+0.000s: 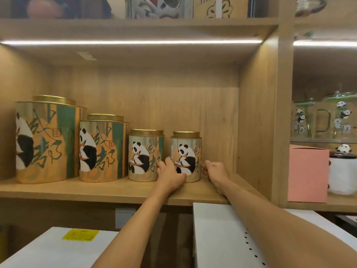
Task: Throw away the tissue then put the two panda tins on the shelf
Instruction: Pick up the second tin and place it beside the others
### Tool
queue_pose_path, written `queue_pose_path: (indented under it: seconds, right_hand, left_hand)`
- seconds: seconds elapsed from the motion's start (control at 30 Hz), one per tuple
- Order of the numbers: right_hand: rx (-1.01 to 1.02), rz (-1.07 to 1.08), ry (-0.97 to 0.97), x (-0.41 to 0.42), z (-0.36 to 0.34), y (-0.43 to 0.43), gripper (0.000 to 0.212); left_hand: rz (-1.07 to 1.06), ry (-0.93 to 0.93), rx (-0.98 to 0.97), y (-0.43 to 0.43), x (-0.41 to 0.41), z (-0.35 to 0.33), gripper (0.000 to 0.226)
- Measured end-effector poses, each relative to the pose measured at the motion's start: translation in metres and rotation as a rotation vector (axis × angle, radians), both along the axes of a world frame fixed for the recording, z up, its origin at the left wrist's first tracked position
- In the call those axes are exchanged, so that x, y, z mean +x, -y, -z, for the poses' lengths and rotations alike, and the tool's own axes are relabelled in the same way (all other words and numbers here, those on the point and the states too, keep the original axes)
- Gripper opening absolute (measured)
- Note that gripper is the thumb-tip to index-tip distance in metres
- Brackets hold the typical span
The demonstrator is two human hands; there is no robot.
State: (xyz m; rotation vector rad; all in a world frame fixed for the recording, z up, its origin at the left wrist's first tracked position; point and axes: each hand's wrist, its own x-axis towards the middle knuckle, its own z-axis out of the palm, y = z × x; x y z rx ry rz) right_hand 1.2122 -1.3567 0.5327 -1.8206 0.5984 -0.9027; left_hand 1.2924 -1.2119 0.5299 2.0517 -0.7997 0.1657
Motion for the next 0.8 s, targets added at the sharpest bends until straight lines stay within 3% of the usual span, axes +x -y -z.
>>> queue_pose_path:
  seconds: [0.07, 0.2, 0.4, 0.8]
  right_hand:
    - [-0.028, -0.043, -0.030, 0.001, 0.000, -0.001, 0.032]
    - [-0.114, -0.183, -0.091, -0.003, 0.000, -0.009, 0.065]
    - [-0.170, -0.162, -0.073, 0.001, 0.004, -0.004, 0.079]
    - [-0.209, -0.170, -0.091, 0.006, 0.006, 0.003, 0.087]
  left_hand:
    - [0.006, -0.006, 0.008, 0.000, -0.001, -0.001, 0.084]
    - [0.012, -0.026, 0.010, 0.000, -0.002, -0.002, 0.085]
    - [-0.003, -0.004, 0.032, 0.001, -0.006, -0.002, 0.079]
    - [-0.031, 0.021, -0.020, -0.005, -0.003, 0.000, 0.067]
